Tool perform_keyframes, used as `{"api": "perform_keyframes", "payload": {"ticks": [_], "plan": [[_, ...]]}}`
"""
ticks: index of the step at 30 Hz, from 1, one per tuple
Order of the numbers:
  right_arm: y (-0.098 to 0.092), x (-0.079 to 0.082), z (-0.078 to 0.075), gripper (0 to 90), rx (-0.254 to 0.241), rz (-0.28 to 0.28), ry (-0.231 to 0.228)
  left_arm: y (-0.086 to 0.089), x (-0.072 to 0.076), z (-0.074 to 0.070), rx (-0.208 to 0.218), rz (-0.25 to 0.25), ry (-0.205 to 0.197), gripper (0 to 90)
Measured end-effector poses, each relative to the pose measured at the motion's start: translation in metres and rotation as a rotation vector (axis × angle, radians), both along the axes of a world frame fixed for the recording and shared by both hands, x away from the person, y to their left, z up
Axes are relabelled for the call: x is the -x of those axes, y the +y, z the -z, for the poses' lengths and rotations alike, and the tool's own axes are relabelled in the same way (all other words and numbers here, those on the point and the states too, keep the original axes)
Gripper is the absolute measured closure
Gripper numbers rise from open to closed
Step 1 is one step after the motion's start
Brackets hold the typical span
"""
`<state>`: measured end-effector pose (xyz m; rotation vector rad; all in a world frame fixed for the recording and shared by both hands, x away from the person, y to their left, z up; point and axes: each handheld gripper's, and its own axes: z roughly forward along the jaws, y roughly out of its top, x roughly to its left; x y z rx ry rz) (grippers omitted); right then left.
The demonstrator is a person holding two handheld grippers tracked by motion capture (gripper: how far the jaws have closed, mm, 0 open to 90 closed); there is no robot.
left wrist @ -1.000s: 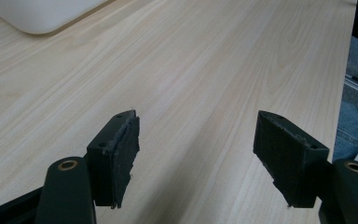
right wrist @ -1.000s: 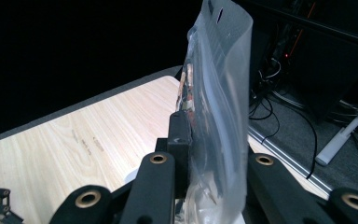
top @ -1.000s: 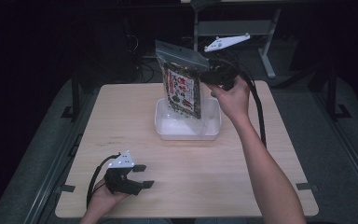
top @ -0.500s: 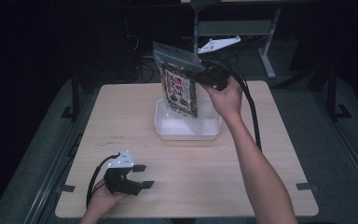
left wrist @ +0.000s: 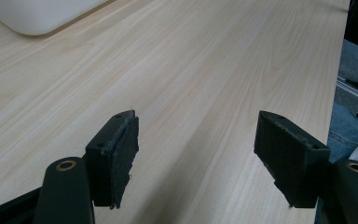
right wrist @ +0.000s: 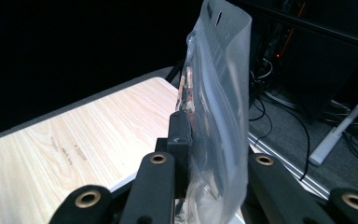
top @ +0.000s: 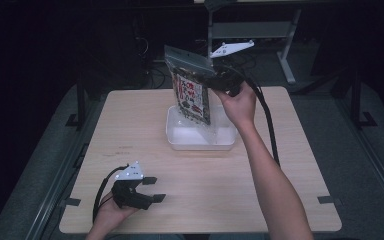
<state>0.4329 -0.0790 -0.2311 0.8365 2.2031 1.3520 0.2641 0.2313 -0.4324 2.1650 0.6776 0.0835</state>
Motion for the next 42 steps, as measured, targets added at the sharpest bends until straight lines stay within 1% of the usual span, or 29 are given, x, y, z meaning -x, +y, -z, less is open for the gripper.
{"api": "perform_keyframes", "payload": {"ticks": [5, 7, 12, 18, 21, 22, 25, 29, 30, 33, 34, 39, 41, 42], "plan": [[0.004, -0.002, 0.004, 77.9, 0.006, 0.002, -0.004, 0.001, 0.0, 0.0, 0.004, -0.003, 0.003, 29.6], [0.007, -0.002, 0.005, 77.9, 0.015, 0.001, -0.016, 0.001, -0.001, 0.0, 0.006, -0.003, 0.004, 29.5], [0.008, -0.004, 0.009, 77.9, 0.002, -0.002, -0.021, 0.001, 0.0, 0.0, 0.009, -0.004, 0.005, 29.5], [0.008, -0.005, 0.022, 77.9, -0.003, 0.0, -0.043, 0.001, -0.001, 0.0, 0.009, 0.0, 0.004, 29.5], [0.006, -0.006, 0.031, 77.8, -0.008, -0.01, -0.055, 0.001, -0.001, 0.0, 0.018, 0.003, 0.011, 29.5], [0.006, -0.006, 0.031, 77.8, -0.008, -0.01, -0.055, 0.001, -0.001, 0.0, 0.021, 0.004, 0.013, 29.5], [0.007, -0.006, 0.039, 77.8, 0.008, -0.018, -0.066, 0.0, -0.001, 0.001, 0.023, 0.008, 0.018, 29.5], [0.007, -0.006, 0.045, 77.8, 0.006, -0.014, -0.07, -0.001, -0.001, 0.001, 0.023, 0.012, 0.018, 29.4], [0.008, -0.006, 0.049, 77.7, 0.01, -0.015, -0.069, -0.001, -0.001, 0.001, 0.023, 0.012, 0.018, 29.5], [0.01, -0.006, 0.052, 77.7, 0.014, -0.014, -0.064, -0.001, -0.001, 0.001, 0.023, 0.012, 0.018, 29.4], [0.012, -0.005, 0.056, 77.7, 0.034, -0.009, -0.074, 0.0, -0.001, 0.001, 0.025, 0.01, 0.02, 29.4], [0.014, -0.004, 0.061, 77.5, 0.013, -0.006, -0.084, 0.0, -0.001, 0.001, 0.025, 0.012, 0.018, 29.5], [0.012, -0.003, 0.064, 77.5, -0.009, -0.004, -0.09, 0.0, -0.001, 0.001, 0.026, 0.014, 0.019, 29.4], [0.012, -0.003, 0.064, 77.5, -0.009, -0.004, -0.09, 0.0, -0.001, 0.001, 0.026, 0.014, 0.019, 29.4]]}}
